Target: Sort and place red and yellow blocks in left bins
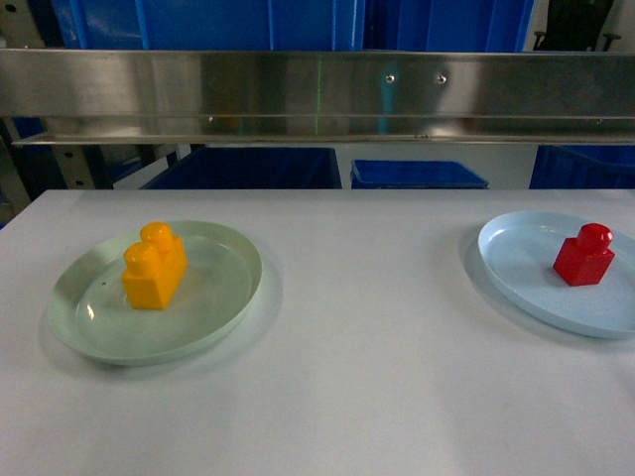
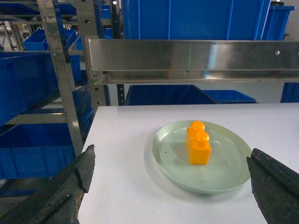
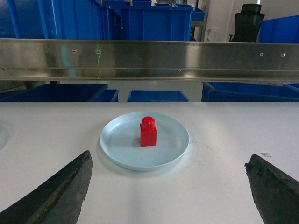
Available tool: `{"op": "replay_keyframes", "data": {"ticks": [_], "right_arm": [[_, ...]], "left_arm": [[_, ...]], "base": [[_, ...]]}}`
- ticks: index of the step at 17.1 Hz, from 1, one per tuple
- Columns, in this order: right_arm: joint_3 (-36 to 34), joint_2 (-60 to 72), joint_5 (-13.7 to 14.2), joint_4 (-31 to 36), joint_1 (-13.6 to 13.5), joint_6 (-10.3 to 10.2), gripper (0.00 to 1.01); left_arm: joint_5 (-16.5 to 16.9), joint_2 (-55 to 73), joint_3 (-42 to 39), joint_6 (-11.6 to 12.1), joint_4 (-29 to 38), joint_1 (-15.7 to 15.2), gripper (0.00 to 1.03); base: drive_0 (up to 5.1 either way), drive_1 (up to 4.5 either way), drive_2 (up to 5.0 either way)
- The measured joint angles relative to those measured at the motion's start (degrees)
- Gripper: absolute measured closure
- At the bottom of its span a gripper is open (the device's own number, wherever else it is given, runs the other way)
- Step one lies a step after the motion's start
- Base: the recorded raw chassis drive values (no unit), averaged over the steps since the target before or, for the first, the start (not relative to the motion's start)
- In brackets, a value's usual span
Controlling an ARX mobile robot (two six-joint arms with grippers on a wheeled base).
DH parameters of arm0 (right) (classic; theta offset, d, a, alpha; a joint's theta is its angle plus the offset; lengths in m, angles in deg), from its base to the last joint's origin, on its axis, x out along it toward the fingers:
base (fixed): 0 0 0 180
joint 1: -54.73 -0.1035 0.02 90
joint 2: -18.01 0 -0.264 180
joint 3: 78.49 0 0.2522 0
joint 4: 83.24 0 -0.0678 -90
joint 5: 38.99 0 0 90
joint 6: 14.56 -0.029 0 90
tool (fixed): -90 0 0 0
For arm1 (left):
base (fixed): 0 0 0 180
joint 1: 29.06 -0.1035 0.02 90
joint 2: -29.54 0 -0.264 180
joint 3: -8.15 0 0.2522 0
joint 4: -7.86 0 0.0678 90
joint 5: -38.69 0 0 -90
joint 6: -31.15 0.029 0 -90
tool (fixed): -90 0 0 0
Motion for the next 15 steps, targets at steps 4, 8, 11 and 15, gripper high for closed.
{"op": "replay_keyframes", "data": {"ticks": [4,8,11,15], "right_arm": [[0.0,0.0,0.0,0.0,0.0,0.0,0.03],[0.0,0.0,0.0,0.0,0.0,0.0,0.03],[0.0,0.0,0.0,0.0,0.0,0.0,0.03],[0.0,0.0,0.0,0.0,0.0,0.0,0.03]], "left_arm": [[0.0,0.0,0.0,0.0,0.0,0.0,0.05],[0.0,0.0,0.0,0.0,0.0,0.0,0.05],[0.0,0.0,0.0,0.0,0.0,0.0,0.05],[0.0,0.0,0.0,0.0,0.0,0.0,0.05]], "base": [[0.0,0.0,0.0],[0.0,0.0,0.0],[0.0,0.0,0.0],[0.0,0.0,0.0]]}}
